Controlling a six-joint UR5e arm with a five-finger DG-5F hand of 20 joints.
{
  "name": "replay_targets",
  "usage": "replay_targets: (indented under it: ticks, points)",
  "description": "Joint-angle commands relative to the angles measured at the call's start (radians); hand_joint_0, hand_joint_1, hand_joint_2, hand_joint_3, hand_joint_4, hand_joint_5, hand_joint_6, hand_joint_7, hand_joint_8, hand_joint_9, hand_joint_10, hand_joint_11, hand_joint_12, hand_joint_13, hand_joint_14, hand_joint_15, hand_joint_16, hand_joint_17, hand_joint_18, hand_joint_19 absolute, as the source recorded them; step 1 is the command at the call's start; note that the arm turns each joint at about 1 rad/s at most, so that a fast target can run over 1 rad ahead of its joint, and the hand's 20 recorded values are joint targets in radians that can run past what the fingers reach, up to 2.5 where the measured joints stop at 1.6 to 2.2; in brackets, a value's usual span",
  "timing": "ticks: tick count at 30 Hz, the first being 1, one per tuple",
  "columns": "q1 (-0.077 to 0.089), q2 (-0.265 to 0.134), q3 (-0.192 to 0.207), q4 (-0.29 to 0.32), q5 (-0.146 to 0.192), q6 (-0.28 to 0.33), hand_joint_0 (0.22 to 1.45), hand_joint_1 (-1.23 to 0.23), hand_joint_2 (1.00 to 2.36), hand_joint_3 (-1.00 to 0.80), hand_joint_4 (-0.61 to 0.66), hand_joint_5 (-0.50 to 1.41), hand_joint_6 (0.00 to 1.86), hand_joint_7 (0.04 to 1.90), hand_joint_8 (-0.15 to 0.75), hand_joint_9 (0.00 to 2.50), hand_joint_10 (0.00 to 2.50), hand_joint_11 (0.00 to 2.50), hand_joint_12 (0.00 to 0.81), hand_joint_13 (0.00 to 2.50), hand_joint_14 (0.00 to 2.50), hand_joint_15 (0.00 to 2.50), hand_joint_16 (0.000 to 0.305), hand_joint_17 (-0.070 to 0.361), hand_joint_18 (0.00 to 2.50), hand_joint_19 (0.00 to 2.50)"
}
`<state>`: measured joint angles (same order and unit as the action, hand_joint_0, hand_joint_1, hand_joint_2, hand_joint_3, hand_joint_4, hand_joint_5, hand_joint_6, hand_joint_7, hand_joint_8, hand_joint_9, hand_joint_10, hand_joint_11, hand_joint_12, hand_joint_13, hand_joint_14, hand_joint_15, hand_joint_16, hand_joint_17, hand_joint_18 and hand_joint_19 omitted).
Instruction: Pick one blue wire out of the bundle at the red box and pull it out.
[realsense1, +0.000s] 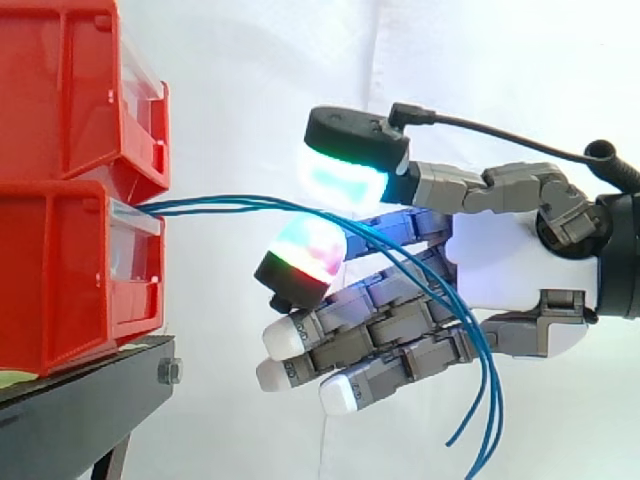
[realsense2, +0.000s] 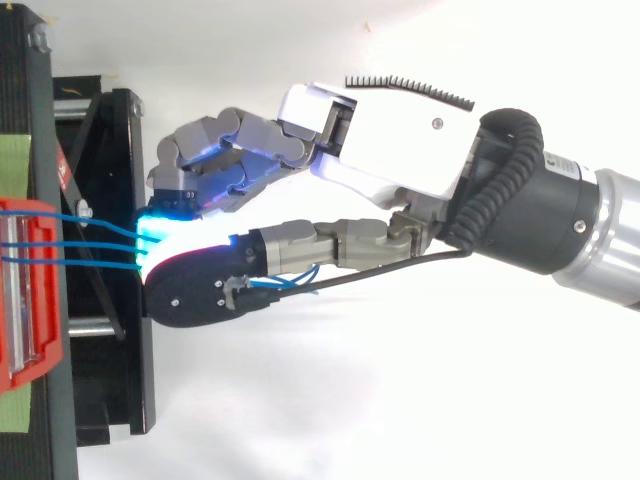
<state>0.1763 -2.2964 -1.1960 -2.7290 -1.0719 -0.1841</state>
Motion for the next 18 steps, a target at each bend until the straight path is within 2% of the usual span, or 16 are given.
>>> replay_targets:
  ticks: [1,7,13,16,18]
  points:
    - [-0.001,0.0,-0.001,0.0,0.001,0.0,0.58,-0.65,1.02,-0.22,0.29,-0.17,0.83,1.07,0.395,0.8,0.01,0.45,0.465,0.53,0.01,0.17,0.062,0.14,0.68,0.38]
    - [-0.001,0.0,-0.001,0.0,0.0,0.0,0.6,-0.76,1.02,-0.22,0.29,-0.2,0.89,0.97,0.389,0.76,0.01,0.5,0.468,0.54,0.01,0.18,0.062,0.14,0.71,0.36]
    - [0.0,0.0,-0.001,0.0,0.0,0.005,0.69,-0.87,1.02,-0.25,0.25,-0.21,0.9,0.94,0.376,0.72,0.01,0.5,0.464,0.54,0.01,0.16,0.061,0.138,0.72,0.31]
    - [0.0,0.0,0.001,0.0,0.0,0.005,0.75,-0.9,1.01,-0.34,0.28,-0.22,0.88,0.95,0.358,0.68,0.01,0.49,0.455,0.52,0.0,0.14,0.061,0.137,0.72,0.28]
    - [0.0,0.0,-0.001,0.0,0.0,0.005,0.77,-0.94,1.0,-0.5,0.27,-0.22,0.88,0.95,0.346,0.65,0.01,0.49,0.453,0.52,0.0,0.14,0.061,0.137,0.72,0.25]
